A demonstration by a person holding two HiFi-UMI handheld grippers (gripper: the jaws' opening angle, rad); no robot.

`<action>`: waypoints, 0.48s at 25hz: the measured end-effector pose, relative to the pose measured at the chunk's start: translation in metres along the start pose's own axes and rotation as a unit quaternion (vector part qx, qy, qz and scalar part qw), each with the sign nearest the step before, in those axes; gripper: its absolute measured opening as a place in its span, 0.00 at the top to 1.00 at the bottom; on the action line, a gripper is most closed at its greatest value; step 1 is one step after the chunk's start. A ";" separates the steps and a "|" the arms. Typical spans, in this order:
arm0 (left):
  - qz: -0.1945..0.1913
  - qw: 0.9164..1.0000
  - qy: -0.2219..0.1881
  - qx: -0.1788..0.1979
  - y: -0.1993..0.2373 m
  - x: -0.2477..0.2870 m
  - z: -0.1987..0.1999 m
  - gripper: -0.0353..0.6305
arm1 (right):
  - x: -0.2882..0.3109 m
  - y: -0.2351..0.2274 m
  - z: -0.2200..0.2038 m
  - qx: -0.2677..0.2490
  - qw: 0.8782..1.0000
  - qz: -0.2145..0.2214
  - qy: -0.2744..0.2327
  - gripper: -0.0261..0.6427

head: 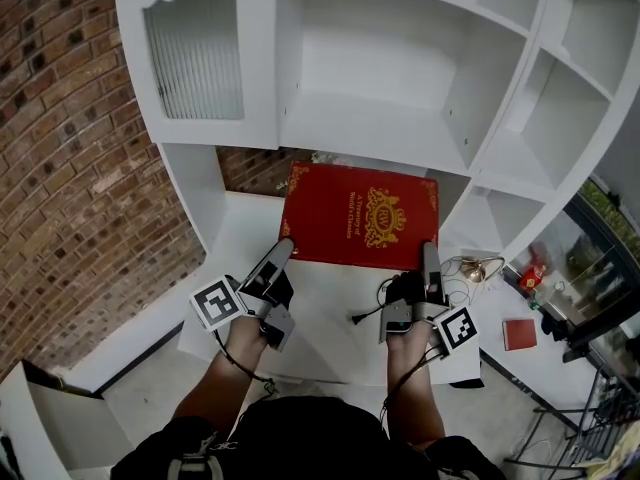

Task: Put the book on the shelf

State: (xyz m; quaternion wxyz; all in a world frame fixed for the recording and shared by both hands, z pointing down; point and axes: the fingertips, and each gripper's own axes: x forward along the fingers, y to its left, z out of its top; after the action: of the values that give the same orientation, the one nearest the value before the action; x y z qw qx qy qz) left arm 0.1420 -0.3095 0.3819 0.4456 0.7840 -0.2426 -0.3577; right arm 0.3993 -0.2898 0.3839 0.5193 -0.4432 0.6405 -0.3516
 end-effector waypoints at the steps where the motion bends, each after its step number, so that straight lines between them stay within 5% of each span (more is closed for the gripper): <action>1: -0.002 1.000 -0.001 0.002 -0.003 0.001 0.001 0.57 | 0.002 0.003 0.001 0.000 1.000 0.004 0.001 0.56; 12: -0.030 0.999 -0.007 0.035 -0.032 0.022 0.016 0.57 | 0.027 0.040 0.015 -0.002 0.999 0.050 -0.004 0.56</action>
State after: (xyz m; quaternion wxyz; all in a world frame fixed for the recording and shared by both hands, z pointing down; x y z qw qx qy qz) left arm 0.1457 -0.3178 0.3404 0.4053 0.8035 -0.2343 -0.3678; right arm 0.4044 -0.3007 0.3349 0.5381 -0.4134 0.6602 -0.3220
